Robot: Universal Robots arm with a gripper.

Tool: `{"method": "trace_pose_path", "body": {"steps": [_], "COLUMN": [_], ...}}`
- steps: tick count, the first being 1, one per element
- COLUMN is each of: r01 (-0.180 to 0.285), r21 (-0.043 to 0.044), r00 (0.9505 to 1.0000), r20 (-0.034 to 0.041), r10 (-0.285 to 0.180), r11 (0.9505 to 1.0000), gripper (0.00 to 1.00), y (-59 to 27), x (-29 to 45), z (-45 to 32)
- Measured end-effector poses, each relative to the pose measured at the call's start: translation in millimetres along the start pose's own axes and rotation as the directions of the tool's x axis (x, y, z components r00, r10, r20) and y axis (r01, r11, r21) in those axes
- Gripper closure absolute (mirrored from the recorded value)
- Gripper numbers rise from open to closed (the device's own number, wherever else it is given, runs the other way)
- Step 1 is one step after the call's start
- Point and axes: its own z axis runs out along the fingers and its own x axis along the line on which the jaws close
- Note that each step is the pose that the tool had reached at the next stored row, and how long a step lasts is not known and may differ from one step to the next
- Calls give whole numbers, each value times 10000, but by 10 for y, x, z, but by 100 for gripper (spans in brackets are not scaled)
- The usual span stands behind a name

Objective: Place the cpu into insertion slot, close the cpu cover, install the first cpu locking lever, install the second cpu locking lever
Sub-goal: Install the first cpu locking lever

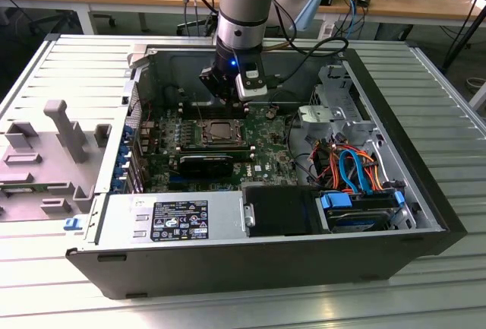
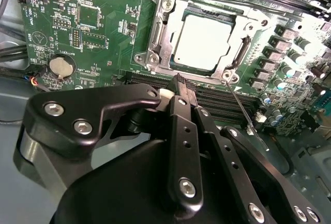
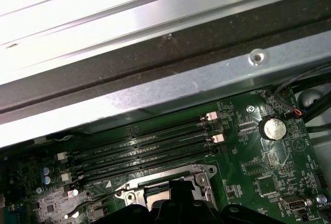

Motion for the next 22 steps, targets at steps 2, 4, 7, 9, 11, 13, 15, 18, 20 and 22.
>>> {"method": "trace_pose_path", "body": {"steps": [2,4,7,9,11,13,15,18,20,22], "r01": [34,61,97,126,156,182,212,247,275,303], "r21": [0,-2,-4,-6,-8,-11,-13,-16,-19,-21], "r00": [10000,10000,10000,9999,9999,9998,9998,9997,9996,9995], "r20": [-4,-7,-11,-16,-19,-22,-26,-31,-34,-38], "r10": [-34,-61,-97,-126,-156,-182,-212,-247,-275,-303], "r11": [10000,10000,10000,9999,9999,9998,9998,9997,9996,9995], "gripper": [89,89,89,89,89,89,89,89,89,89], "y": [0,0,0,0,0,0,0,0,0,0], "x": [0,0,0,0,0,0,0,0,0,0], "z": [0,0,0,0,0,0,0,0,0,0]}}
